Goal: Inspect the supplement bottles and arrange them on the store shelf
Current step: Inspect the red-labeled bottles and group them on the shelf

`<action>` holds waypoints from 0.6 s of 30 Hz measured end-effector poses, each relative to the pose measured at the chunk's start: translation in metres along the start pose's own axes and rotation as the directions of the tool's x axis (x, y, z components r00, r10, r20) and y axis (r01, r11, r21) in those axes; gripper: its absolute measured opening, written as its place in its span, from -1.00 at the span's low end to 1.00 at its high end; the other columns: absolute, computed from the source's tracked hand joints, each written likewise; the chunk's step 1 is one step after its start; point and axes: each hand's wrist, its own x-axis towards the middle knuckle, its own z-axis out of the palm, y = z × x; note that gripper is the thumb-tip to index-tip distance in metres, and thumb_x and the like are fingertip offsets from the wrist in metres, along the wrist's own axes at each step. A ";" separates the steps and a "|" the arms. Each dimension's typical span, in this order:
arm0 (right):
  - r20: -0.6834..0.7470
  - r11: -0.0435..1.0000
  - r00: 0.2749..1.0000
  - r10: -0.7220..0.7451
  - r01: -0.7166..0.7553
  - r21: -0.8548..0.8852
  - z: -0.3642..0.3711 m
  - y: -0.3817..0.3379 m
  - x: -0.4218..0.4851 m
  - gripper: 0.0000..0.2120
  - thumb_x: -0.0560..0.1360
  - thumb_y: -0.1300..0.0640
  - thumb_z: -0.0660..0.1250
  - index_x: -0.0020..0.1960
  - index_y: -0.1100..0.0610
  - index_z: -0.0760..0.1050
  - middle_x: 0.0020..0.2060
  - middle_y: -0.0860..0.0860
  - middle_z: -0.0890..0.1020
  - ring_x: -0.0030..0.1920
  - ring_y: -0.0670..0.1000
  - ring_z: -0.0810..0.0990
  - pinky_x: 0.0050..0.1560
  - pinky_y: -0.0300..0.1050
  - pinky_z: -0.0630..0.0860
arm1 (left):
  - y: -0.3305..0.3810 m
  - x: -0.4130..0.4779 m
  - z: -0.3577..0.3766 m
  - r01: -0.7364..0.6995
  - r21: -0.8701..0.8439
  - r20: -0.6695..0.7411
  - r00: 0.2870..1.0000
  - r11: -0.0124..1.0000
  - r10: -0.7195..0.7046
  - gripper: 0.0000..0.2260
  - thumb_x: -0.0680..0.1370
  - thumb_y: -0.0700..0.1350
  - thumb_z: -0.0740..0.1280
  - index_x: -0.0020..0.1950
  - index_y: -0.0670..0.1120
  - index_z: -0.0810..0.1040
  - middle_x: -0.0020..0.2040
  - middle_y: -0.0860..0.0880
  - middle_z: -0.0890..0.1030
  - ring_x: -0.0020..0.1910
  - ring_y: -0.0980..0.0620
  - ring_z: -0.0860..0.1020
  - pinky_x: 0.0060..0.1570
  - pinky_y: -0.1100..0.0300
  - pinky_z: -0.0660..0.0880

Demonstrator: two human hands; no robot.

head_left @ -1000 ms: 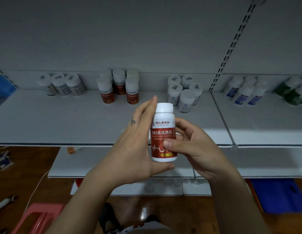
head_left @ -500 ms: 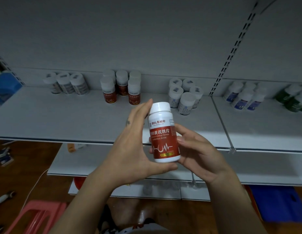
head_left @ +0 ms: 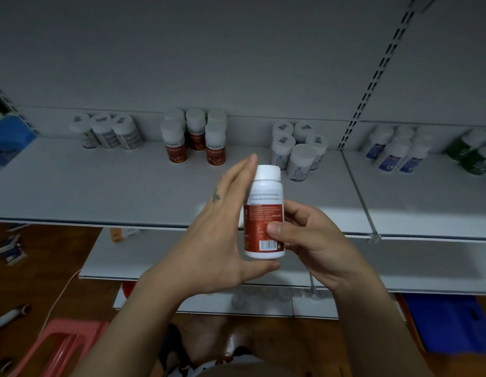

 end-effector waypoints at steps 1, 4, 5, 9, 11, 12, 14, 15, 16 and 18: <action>-0.010 1.000 1.000 0.008 -0.008 -0.013 0.000 0.000 0.000 -0.38 0.19 0.10 0.54 0.22 0.23 0.55 -0.02 0.11 0.70 -0.02 0.05 0.68 -0.06 -0.14 0.60 | 0.001 0.000 -0.001 0.006 -0.002 0.006 1.000 1.000 -0.006 0.18 0.26 0.11 0.61 0.56 0.21 -0.23 0.48 0.34 -0.10 0.38 0.43 0.13 0.30 0.37 0.29; -0.027 1.000 0.999 0.027 -0.027 -0.014 0.001 -0.003 -0.001 -0.41 0.27 0.05 0.56 0.25 0.21 0.54 0.01 0.10 0.70 0.01 0.03 0.67 -0.04 -0.14 0.58 | 0.002 0.002 -0.002 0.008 0.001 -0.001 1.000 1.000 -0.008 0.18 0.22 0.14 0.62 0.55 0.24 -0.20 0.45 0.33 -0.02 0.29 0.49 0.19 0.21 0.39 0.32; -0.022 0.999 0.999 0.033 -0.032 0.030 0.000 -0.004 -0.001 -0.47 0.36 0.00 0.48 0.26 0.20 0.54 0.02 0.10 0.69 0.03 0.03 0.66 -0.03 -0.14 0.58 | 0.001 0.002 -0.002 0.000 0.005 -0.009 1.000 1.000 0.000 0.18 0.21 0.16 0.61 0.56 0.22 -0.18 0.45 0.31 0.00 0.29 0.51 0.18 0.20 0.41 0.29; 0.100 0.950 0.993 0.067 -0.094 0.298 -0.005 -0.007 -0.003 -0.57 0.60 0.07 0.20 0.38 0.27 0.44 0.25 0.35 0.53 0.23 0.30 0.55 0.23 0.20 0.52 | 0.002 0.004 -0.001 -0.004 -0.015 -0.045 0.999 1.000 0.003 0.12 0.20 0.33 0.48 0.57 0.19 -0.13 0.46 0.34 0.00 0.30 0.54 0.16 0.18 0.52 0.23; 0.181 0.929 0.982 0.061 -0.122 0.350 -0.007 -0.008 -0.003 -0.55 0.59 0.11 0.19 0.43 0.28 0.37 0.30 0.39 0.46 0.25 0.37 0.51 0.23 0.23 0.51 | 0.002 0.005 -0.001 0.004 -0.034 -0.051 0.999 0.999 -0.006 0.12 0.19 0.37 0.46 0.55 0.22 -0.14 0.46 0.35 -0.01 0.33 0.53 0.14 0.18 0.47 0.21; 0.189 0.932 0.980 0.056 -0.119 0.342 -0.008 -0.007 -0.003 -0.53 0.57 0.13 0.23 0.43 0.28 0.37 0.31 0.39 0.46 0.26 0.38 0.50 0.23 0.22 0.51 | 0.001 0.006 0.000 0.013 -0.039 -0.048 0.999 0.999 -0.015 0.12 0.18 0.38 0.45 0.55 0.24 -0.15 0.46 0.36 -0.02 0.33 0.53 0.14 0.18 0.46 0.20; 0.153 0.949 0.988 0.039 -0.084 0.305 -0.010 -0.006 -0.001 -0.47 0.49 0.10 0.38 0.40 0.26 0.42 0.27 0.33 0.52 0.25 0.33 0.52 0.19 0.16 0.55 | 0.000 0.006 0.000 0.036 -0.045 -0.030 0.999 0.998 -0.038 0.12 0.17 0.39 0.45 0.53 0.26 -0.19 0.48 0.35 -0.03 0.35 0.51 0.14 0.24 0.41 0.21; 0.126 0.955 0.992 0.026 -0.062 0.292 -0.011 -0.005 0.000 -0.42 0.42 0.07 0.49 0.37 0.26 0.46 0.20 0.29 0.58 0.19 0.26 0.58 0.14 0.09 0.59 | -0.001 0.006 0.001 0.049 -0.045 -0.017 0.999 0.998 -0.049 0.14 0.17 0.38 0.45 0.53 0.25 -0.21 0.49 0.33 -0.03 0.38 0.47 0.14 0.30 0.36 0.23; 0.102 0.959 0.995 0.019 -0.047 0.281 -0.011 -0.006 0.001 -0.36 0.33 0.05 0.57 0.33 0.26 0.50 0.11 0.24 0.63 0.10 0.17 0.63 0.05 0.01 0.62 | -0.002 0.007 0.002 0.057 -0.041 -0.002 0.998 0.998 -0.057 0.16 0.18 0.36 0.47 0.54 0.23 -0.23 0.51 0.30 -0.04 0.43 0.40 0.13 0.37 0.27 0.24; 0.051 0.967 0.999 0.021 -0.033 0.252 -0.010 -0.008 0.001 -0.35 0.25 0.07 0.62 0.27 0.27 0.54 0.02 0.18 0.67 -0.01 0.08 0.67 -0.05 -0.08 0.62 | -0.004 0.008 0.004 0.058 -0.025 0.034 0.998 0.998 -0.058 0.20 0.21 0.30 0.53 0.56 0.18 -0.25 0.54 0.27 -0.08 0.48 0.32 0.08 0.43 0.20 0.21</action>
